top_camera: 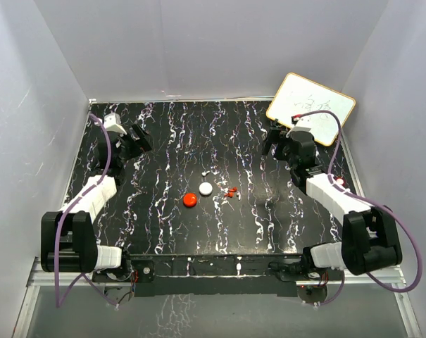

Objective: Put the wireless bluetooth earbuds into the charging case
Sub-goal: Pick up the charging case at the center of the board.

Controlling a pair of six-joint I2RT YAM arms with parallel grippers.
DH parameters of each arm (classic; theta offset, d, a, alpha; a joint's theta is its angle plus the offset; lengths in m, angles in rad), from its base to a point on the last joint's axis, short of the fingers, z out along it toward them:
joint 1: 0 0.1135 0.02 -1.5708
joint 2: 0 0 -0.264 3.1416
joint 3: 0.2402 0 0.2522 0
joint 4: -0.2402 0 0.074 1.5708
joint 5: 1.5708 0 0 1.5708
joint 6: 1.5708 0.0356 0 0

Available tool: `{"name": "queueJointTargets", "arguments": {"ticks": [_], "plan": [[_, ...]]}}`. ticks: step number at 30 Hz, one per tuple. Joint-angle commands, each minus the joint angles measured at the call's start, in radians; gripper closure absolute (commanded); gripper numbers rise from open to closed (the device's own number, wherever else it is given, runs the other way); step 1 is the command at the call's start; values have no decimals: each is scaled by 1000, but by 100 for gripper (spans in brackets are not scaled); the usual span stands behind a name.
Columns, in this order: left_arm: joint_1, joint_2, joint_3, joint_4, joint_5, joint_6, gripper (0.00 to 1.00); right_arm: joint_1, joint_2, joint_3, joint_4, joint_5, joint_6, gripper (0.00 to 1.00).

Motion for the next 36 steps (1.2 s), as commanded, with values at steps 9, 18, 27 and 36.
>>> {"name": "queueJointTargets", "arguments": {"ticks": [9, 18, 27, 36], "plan": [[3, -83, 67, -122, -16, -118, 1, 5, -154, -15, 56, -230, 4, 2], [3, -95, 88, -197, -7, -103, 1, 6, -104, 44, -27, -250, 49, 2], [-10, -97, 27, -119, 91, -119, 1, 18, -52, 52, -27, -322, 33, 2], [-139, -114, 50, -178, 19, -18, 1, 55, -36, 67, -49, -325, 10, 4]]}}
